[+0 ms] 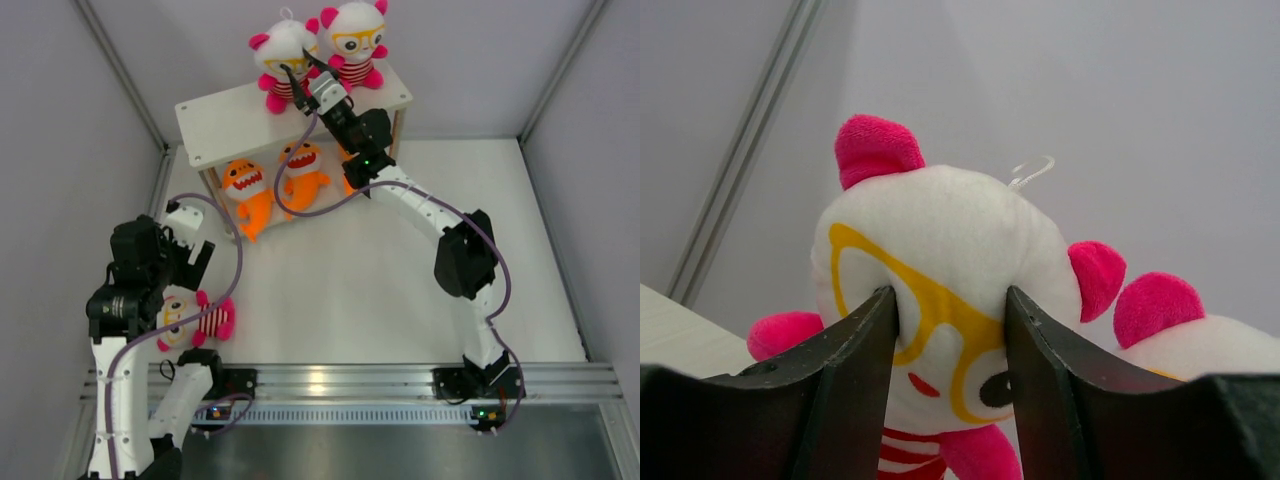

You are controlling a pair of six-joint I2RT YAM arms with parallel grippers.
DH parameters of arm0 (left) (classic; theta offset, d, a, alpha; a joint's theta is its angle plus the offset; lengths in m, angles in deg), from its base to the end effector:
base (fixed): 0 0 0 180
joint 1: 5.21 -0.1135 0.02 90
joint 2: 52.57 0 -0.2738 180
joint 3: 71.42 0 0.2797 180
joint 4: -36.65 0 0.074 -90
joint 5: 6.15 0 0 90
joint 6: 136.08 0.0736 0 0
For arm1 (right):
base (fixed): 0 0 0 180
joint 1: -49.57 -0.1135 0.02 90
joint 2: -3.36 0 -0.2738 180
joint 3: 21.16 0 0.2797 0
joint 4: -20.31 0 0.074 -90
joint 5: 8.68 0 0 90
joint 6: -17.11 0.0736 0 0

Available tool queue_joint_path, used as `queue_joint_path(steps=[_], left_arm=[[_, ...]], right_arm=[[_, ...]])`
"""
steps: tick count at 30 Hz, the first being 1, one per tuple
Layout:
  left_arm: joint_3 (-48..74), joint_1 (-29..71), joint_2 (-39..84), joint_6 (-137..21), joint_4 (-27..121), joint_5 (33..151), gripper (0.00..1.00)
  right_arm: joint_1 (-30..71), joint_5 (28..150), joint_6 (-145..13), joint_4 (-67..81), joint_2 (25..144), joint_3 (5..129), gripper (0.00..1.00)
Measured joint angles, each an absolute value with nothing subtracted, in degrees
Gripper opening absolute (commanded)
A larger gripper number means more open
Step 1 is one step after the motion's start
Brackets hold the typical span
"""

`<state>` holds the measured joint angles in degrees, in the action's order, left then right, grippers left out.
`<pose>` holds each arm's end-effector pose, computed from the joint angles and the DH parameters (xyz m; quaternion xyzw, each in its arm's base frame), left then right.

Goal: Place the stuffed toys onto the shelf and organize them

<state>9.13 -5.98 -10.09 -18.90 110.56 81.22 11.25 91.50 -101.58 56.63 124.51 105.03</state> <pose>0.1578 0.0055 0.3845 0.1932 0.8690 0.1297 0.4367 0.4236 0.3513 0.4692 -0.2939 0.2974 0.1126 0.9014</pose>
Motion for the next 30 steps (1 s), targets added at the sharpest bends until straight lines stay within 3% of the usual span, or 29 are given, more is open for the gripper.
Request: queue_joint_path(steps=[7,11,30], left_arm=[[9.0,-6.0,-10.1,-18.9,110.6,81.2,0.99],[9.0,-6.0,-10.2,-18.9,110.6,81.2,0.99],[8.8,-6.0,-10.6,-18.7,110.6,81.2,0.99]], right_arm=[[11.2,91.5,-101.6,56.6,124.5,105.0,0.52],[11.2,91.5,-101.8,56.7,124.5,105.0,0.60],[11.2,91.5,-102.3,56.8,124.5,104.9,0.74]])
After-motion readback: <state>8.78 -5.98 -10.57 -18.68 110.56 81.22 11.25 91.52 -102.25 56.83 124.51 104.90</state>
